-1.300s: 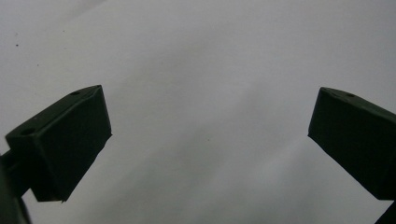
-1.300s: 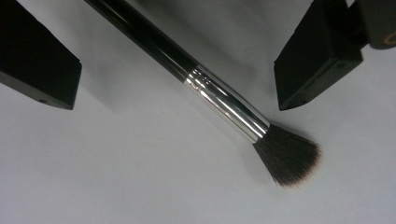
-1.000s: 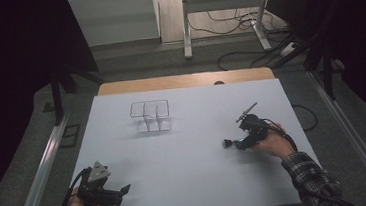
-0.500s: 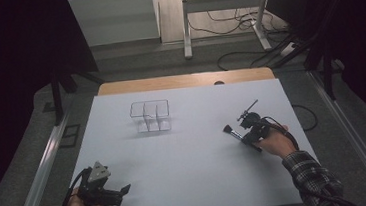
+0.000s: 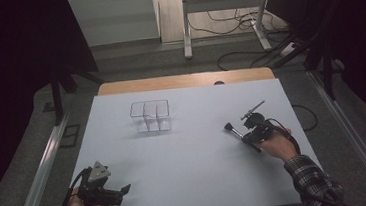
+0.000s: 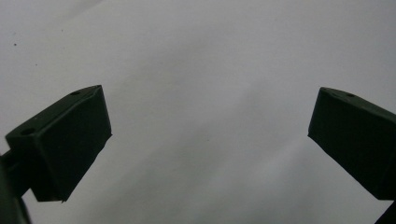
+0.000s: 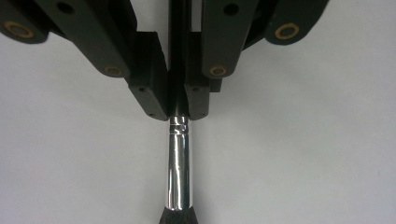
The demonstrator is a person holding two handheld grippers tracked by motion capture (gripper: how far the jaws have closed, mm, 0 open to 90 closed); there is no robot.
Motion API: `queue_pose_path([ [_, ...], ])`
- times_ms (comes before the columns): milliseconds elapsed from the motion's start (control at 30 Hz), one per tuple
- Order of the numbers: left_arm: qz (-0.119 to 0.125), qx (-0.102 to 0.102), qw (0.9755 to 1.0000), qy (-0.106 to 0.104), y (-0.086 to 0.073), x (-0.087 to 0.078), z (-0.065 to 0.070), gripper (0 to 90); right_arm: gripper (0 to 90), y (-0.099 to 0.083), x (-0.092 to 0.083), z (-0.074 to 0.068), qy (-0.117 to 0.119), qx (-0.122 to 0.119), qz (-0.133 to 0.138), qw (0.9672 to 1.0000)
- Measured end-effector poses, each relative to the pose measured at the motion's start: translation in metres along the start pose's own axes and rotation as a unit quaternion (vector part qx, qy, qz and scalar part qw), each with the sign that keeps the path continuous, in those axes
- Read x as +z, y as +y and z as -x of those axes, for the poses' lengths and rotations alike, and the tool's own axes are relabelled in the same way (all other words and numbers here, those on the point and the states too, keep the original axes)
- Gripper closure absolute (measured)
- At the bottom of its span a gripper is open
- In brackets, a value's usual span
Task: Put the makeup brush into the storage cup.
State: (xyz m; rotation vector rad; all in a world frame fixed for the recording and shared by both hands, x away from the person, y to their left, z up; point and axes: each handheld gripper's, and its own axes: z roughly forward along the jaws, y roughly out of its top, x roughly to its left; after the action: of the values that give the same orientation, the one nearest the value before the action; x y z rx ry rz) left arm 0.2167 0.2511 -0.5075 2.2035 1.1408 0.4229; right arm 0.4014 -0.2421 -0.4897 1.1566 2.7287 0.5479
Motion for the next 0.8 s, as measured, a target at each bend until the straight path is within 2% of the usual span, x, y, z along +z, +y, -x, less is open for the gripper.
queue_pose_path([
  [200,0.002,-0.005,1.0,-0.004,0.0,0.0,0.0,0.0,79.0,-0.005,-0.005,-0.003,0.005,-0.001,0.025,0.9997],
  [800,0.009,-0.007,0.9999,-0.004,0.001,-0.002,0.0,0.0,79.0,-0.02,-0.017,-0.008,0.005,-0.004,0.062,0.9981],
])
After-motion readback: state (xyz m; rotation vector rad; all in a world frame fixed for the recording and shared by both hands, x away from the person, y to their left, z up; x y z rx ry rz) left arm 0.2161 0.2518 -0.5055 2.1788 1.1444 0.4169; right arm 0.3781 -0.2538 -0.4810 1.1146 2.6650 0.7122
